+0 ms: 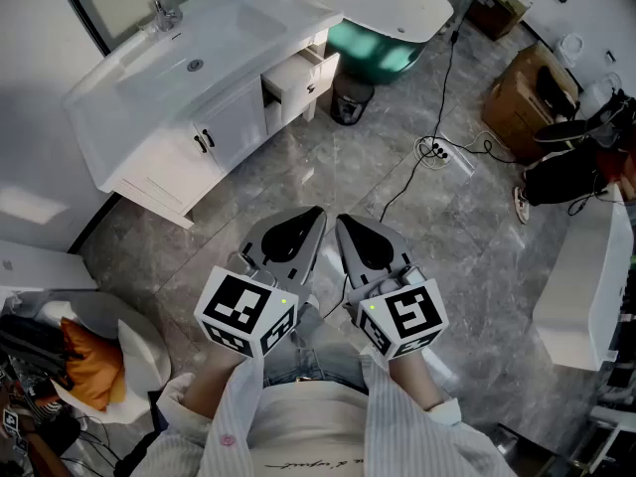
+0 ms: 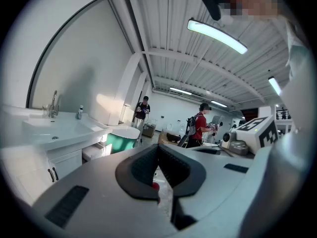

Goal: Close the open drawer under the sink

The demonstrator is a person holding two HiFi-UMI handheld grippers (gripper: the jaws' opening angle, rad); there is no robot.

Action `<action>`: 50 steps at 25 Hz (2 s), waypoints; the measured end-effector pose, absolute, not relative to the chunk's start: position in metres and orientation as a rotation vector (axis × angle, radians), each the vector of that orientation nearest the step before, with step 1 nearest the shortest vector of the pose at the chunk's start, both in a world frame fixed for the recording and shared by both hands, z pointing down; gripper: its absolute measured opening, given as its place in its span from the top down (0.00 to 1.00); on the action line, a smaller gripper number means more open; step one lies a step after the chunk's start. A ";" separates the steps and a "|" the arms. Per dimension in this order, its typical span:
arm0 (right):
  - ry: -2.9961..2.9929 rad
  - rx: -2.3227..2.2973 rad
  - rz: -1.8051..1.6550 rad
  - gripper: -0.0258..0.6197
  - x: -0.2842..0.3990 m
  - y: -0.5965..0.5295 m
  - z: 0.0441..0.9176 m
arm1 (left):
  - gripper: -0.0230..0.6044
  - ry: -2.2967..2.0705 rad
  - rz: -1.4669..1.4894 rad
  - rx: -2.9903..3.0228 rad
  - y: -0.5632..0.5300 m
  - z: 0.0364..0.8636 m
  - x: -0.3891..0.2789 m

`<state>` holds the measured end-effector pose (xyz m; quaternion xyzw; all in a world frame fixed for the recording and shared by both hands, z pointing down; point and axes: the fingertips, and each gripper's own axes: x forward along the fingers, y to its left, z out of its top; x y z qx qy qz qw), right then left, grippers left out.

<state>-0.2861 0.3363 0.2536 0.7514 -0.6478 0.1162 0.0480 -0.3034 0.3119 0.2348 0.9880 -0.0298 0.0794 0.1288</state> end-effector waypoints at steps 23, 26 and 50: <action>-1.924 2.385 0.421 0.95 -0.245 0.379 0.268 | 0.94 -0.085 0.230 2.867 0.338 0.240 -0.266; -1.916 2.403 0.442 0.95 -0.233 0.372 0.272 | 0.94 -0.089 0.242 2.865 0.330 0.244 -0.259; -1.837 2.381 0.504 0.95 -0.085 0.208 0.290 | 0.94 -0.027 0.274 2.855 0.165 0.252 -0.099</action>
